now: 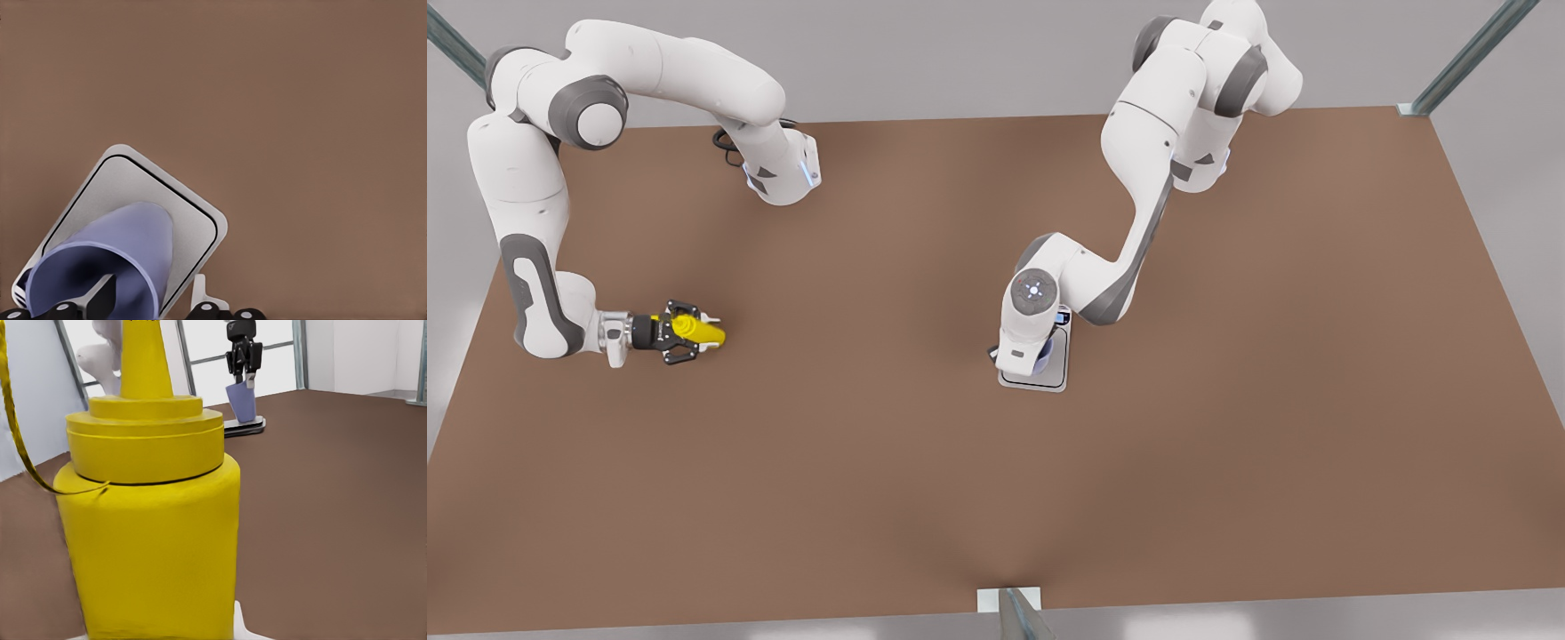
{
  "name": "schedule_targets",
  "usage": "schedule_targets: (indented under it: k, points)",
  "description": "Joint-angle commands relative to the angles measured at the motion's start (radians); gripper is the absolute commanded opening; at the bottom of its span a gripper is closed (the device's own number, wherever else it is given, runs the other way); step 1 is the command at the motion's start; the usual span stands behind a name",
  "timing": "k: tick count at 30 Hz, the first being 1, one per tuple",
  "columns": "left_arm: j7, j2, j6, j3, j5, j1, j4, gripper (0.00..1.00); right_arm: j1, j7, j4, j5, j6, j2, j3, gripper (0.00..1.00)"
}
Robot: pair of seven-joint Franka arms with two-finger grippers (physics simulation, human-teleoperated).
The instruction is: Move cup to the weight, pick up sauce bottle, pour sauce
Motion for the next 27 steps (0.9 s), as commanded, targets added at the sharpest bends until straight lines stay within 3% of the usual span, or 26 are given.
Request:
schedule_targets:
  k: [1,10,11,12,13,15,16,19,20,21,22,24,27]
  points:
    - [0.0,0.001,-0.004,0.0,0.0,0.0,0.005,0.69,0.0,0.002,0.002,0.0,-0.005,0.0,-0.001,0.55]
    - [0.011,-0.04,-0.19,0.012,-0.004,0.006,0.111,0.69,0.003,0.166,0.081,0.0,-0.014,-0.087,-0.001,0.54]
    - [0.055,-0.081,-0.23,0.06,-0.007,0.012,0.11,0.71,0.023,0.209,0.092,0.006,-0.006,-0.11,-0.001,0.54]
    - [0.09,-0.121,-0.243,0.127,-0.033,0.014,0.11,0.93,0.032,0.238,0.092,0.014,0.047,-0.15,-0.001,0.54]
    - [0.162,-0.176,-0.326,0.274,-0.085,0.015,0.11,1.0,0.058,0.304,0.098,0.014,0.103,-0.204,-0.001,0.54]
    - [0.665,-0.198,-0.501,0.659,-0.198,0.014,0.099,1.0,0.135,0.414,0.124,0.011,0.181,-0.25,-0.002,0.54]
    - [0.813,-0.193,-0.515,0.752,-0.201,0.027,0.093,1.0,0.176,0.482,0.123,-0.001,0.215,-0.282,-0.005,0.54]
    - [1.114,-0.229,-0.519,0.804,-0.201,0.19,0.082,1.0,0.325,0.658,0.123,-0.081,0.348,-0.344,-0.008,0.54]
    - [1.144,-0.344,-0.51,0.579,-0.17,0.426,0.064,1.0,0.38,0.758,0.127,-0.155,0.394,-0.367,-0.007,0.54]
    - [1.144,-0.463,-0.493,0.159,0.012,0.762,0.015,1.0,0.437,0.88,0.124,-0.221,0.437,-0.4,-0.004,0.54]
    - [1.141,-0.531,-0.49,-0.05,0.143,0.876,-0.037,1.0,0.486,0.952,0.121,-0.27,0.48,-0.413,-0.002,0.54]
    - [1.181,-0.604,-0.449,-0.054,0.148,0.851,-0.085,1.0,0.595,1.144,0.118,-0.389,0.541,-0.436,-0.001,0.54]
    - [1.181,-0.603,-0.487,-0.057,0.148,0.825,-0.119,1.0,0.797,1.469,0.126,-0.619,0.61,-0.451,-0.001,0.54]
